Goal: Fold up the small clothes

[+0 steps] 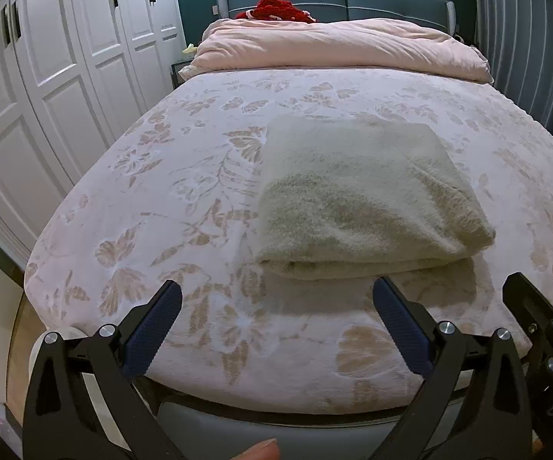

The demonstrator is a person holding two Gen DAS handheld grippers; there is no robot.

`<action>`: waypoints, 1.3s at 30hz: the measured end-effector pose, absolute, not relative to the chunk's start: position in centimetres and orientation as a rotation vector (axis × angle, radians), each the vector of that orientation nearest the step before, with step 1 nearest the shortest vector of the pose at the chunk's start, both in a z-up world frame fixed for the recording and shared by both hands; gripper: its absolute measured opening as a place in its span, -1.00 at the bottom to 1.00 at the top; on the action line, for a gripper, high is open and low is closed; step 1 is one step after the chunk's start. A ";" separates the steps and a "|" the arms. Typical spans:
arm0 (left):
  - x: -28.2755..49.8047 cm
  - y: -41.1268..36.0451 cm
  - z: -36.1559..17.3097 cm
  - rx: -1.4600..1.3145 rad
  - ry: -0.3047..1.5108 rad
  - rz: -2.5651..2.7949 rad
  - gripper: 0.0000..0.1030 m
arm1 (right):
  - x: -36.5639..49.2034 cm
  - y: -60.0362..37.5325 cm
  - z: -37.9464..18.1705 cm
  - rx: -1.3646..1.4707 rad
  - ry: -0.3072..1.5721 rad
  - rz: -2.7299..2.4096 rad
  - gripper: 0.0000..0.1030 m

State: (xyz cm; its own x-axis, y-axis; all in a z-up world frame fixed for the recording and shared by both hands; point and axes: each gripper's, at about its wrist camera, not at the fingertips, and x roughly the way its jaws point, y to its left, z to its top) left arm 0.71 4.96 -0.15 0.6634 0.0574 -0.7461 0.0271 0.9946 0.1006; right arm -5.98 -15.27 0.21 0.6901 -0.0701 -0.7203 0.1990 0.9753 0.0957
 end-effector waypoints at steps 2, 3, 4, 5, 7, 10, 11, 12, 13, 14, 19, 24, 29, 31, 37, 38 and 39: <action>0.7 4.9 -0.2 0.108 0.849 0.015 0.89 | -6.0 -15.4 0.1 0.177 0.800 -0.152 0.67; 0.8 4.9 -0.3 0.111 0.851 0.016 0.89 | -6.0 -15.4 0.0 0.180 0.802 -0.153 0.67; 0.7 4.9 -0.3 0.114 0.851 0.018 0.89 | -6.0 -15.4 0.0 0.182 0.804 -0.154 0.67; 0.7 4.9 -0.3 0.116 0.852 0.019 0.89 | -6.0 -15.5 -0.1 0.183 0.807 -0.156 0.67; 0.7 4.9 -0.4 0.117 0.854 0.017 0.88 | -6.0 -15.5 -0.2 0.187 0.809 -0.156 0.67; 0.7 4.8 -0.4 0.126 0.850 0.020 0.88 | -6.0 -15.6 -0.2 0.182 0.810 -0.159 0.67; 0.7 4.8 -0.4 0.130 0.847 0.021 0.88 | -6.0 -15.6 -0.2 0.185 0.812 -0.158 0.67; 0.7 4.8 -0.5 0.134 0.846 0.022 0.88 | -6.0 -15.6 -0.3 0.187 0.815 -0.158 0.67; 0.8 4.7 -0.5 0.134 0.848 0.021 0.88 | -6.0 -15.7 -0.3 0.188 0.816 -0.159 0.67; 0.8 4.7 -0.5 0.131 0.850 0.018 0.88 | -6.0 -15.7 -0.3 0.188 0.815 -0.160 0.67; 0.8 4.8 -0.5 0.134 0.848 0.018 0.88 | -5.9 -15.8 -0.3 0.188 0.816 -0.159 0.67; 0.8 4.7 -0.5 0.131 0.851 0.017 0.87 | -5.9 -15.9 -0.3 0.187 0.817 -0.156 0.67; 0.8 4.9 -0.9 0.126 0.863 0.013 0.86 | -6.0 -15.6 -0.4 0.191 0.820 -0.166 0.67; 1.0 5.1 -1.1 0.121 0.873 0.009 0.86 | -6.0 -15.3 -0.4 0.192 0.823 -0.172 0.67; 1.2 5.4 -1.8 0.125 0.899 0.009 0.86 | -5.9 -14.6 -1.0 0.193 0.842 -0.183 0.67; 1.2 5.4 -1.9 0.123 0.904 0.008 0.86 | -5.9 -14.4 -1.1 0.195 0.845 -0.185 0.67; 1.2 5.4 -2.0 0.121 0.908 0.007 0.86 | -5.9 -14.4 -1.2 0.195 0.847 -0.185 0.67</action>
